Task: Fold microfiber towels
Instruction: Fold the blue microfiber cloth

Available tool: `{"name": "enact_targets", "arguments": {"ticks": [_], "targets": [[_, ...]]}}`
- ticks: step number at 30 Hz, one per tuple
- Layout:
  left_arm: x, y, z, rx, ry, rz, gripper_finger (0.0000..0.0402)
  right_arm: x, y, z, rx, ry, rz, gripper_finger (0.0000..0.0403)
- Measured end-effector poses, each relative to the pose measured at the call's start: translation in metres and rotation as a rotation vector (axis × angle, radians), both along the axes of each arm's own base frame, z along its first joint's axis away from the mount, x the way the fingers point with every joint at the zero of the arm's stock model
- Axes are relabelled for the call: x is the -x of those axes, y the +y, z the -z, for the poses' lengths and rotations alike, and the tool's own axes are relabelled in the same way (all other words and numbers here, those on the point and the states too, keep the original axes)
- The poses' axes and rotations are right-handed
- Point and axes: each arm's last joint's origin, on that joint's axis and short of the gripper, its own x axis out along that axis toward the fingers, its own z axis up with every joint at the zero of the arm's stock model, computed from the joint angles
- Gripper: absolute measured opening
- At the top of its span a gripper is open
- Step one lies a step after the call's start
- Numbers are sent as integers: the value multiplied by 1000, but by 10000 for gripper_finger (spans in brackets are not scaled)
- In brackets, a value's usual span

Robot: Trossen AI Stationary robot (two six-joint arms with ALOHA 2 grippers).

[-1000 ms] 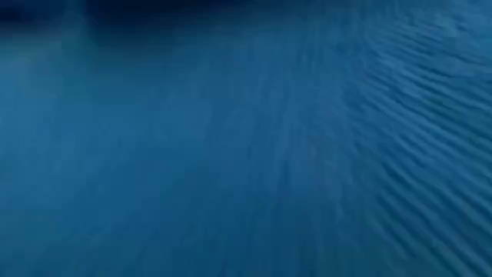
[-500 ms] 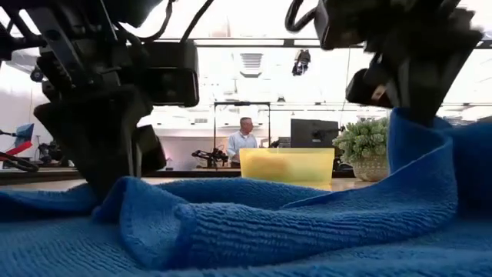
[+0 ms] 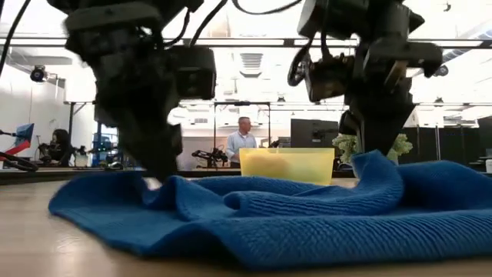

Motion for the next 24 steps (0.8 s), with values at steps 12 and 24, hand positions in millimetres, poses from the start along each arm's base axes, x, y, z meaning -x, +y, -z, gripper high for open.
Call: {"name": "enact_targets", "arguments": {"ticks": [12, 24], "targets": [[-11, -5, -43, -55, -256, 145, 218, 2, -23, 9, 11, 7, 43, 8], [-43, -20, -20, -78, -234, 191, 139, -2, -27, 9, 28, -27, 67, 8]]}}
